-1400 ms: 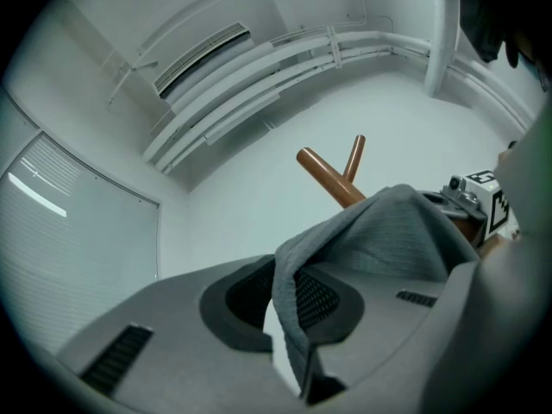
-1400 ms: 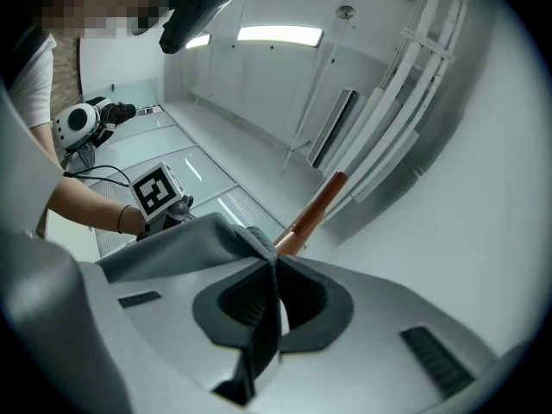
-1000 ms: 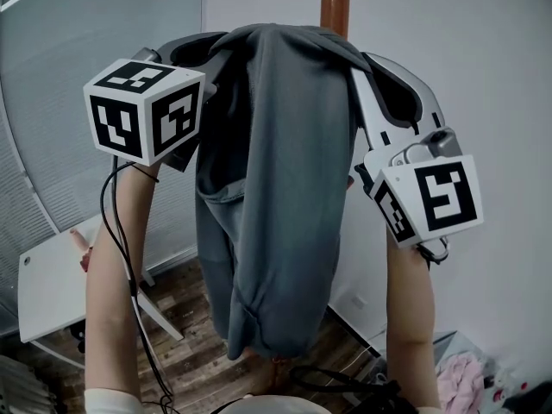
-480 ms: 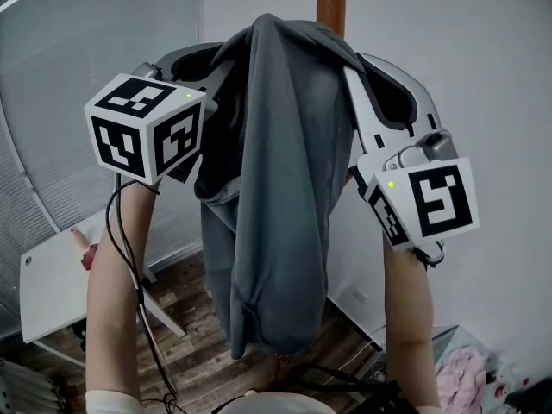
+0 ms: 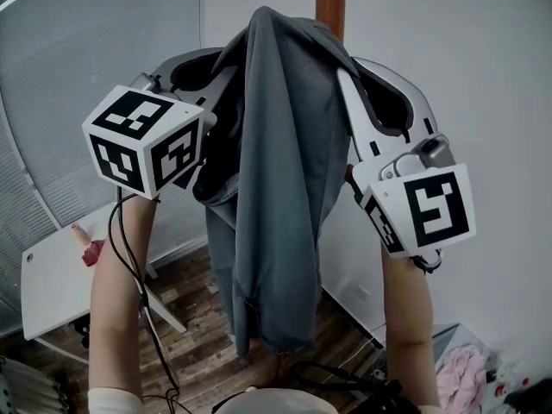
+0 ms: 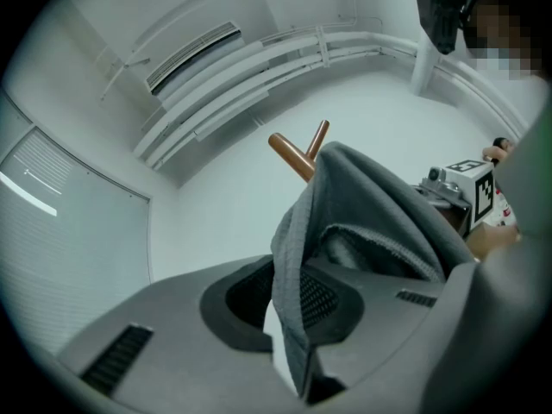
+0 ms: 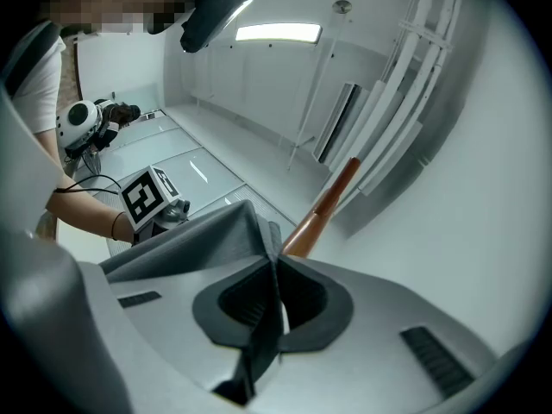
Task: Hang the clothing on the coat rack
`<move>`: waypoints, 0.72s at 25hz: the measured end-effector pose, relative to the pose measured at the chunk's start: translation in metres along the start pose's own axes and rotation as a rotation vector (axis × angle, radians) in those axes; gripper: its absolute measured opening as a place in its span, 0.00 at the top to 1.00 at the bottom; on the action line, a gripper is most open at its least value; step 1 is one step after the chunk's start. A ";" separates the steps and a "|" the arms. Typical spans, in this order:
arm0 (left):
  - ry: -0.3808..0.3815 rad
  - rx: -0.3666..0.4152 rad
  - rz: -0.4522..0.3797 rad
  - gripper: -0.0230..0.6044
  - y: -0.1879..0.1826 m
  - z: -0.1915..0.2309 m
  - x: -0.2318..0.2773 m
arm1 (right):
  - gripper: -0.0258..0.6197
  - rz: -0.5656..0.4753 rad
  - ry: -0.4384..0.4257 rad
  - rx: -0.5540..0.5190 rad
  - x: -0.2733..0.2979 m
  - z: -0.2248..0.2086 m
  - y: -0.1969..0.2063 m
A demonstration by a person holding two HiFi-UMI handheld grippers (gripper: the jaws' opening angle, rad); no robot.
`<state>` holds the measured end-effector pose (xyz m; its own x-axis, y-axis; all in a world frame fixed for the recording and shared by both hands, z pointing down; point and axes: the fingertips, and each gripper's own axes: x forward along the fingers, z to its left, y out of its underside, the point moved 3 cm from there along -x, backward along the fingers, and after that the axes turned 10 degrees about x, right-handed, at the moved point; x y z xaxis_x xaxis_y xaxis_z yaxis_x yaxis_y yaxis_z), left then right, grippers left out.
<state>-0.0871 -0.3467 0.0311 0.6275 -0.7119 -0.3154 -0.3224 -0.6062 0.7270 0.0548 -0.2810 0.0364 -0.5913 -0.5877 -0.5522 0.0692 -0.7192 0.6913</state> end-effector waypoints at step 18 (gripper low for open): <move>0.010 0.033 -0.011 0.90 -0.001 -0.023 -0.014 | 0.92 -0.020 0.006 0.000 -0.008 0.014 -0.003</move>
<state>-0.0795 -0.3279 0.0488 0.6378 -0.7018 -0.3173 -0.3388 -0.6256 0.7027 0.0479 -0.2693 0.0452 -0.5878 -0.5757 -0.5683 0.0575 -0.7305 0.6805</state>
